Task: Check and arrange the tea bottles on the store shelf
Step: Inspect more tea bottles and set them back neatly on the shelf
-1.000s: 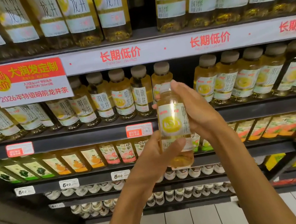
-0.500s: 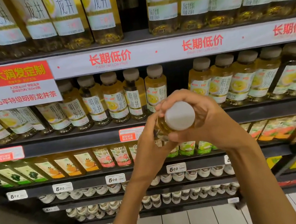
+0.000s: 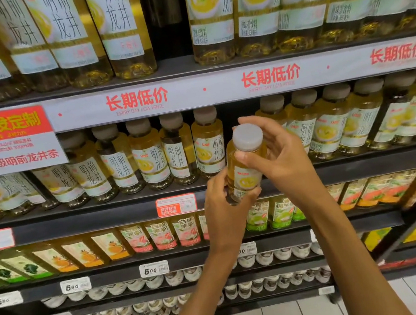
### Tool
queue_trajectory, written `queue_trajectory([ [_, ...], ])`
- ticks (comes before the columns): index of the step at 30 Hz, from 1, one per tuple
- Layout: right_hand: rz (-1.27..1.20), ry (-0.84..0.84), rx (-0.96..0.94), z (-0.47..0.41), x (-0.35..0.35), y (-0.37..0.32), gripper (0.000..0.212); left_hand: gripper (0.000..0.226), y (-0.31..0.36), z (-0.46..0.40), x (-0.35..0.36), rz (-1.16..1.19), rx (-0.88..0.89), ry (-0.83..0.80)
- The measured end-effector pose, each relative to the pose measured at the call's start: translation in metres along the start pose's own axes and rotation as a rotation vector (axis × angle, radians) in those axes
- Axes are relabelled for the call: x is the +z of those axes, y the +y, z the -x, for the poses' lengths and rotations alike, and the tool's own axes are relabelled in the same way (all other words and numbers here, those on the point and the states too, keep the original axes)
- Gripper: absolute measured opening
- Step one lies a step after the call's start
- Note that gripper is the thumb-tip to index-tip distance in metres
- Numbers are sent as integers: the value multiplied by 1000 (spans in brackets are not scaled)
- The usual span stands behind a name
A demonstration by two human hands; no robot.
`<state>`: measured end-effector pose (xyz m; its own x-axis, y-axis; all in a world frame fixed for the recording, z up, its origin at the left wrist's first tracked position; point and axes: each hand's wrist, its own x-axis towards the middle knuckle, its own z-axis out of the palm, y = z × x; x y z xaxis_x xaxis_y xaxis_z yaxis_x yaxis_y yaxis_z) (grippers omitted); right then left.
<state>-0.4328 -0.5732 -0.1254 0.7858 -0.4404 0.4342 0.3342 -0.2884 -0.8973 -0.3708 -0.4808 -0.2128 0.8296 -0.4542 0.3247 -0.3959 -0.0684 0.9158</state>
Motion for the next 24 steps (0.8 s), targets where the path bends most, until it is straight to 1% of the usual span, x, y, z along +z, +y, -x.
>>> queue_trajectory([
  [3,64,10,-23,-8,0,7,48,65,-3,-3,13,-61,-21,73],
  [7,97,56,-30,-17,-1,16,51,57,-10,-5,23,-105,-69,190],
  [10,134,115,-45,-21,1,24,53,58,-11,-7,29,-113,-60,194],
  [12,238,170,-97,-24,4,27,49,61,-13,-9,31,-136,-38,174],
  [14,399,248,-216,-26,5,30,44,63,-14,-11,33,-150,-36,176],
  [16,624,334,-358,-28,6,33,42,63,-13,-12,36,-166,-41,216],
  [18,772,379,-432,-28,5,35,41,63,-12,-12,40,-158,-42,260],
  [21,852,344,-455,-24,-4,37,47,61,-12,-12,42,-169,-57,288],
  [24,973,287,-440,-20,-11,42,56,58,-11,-14,41,-154,-70,269],
])
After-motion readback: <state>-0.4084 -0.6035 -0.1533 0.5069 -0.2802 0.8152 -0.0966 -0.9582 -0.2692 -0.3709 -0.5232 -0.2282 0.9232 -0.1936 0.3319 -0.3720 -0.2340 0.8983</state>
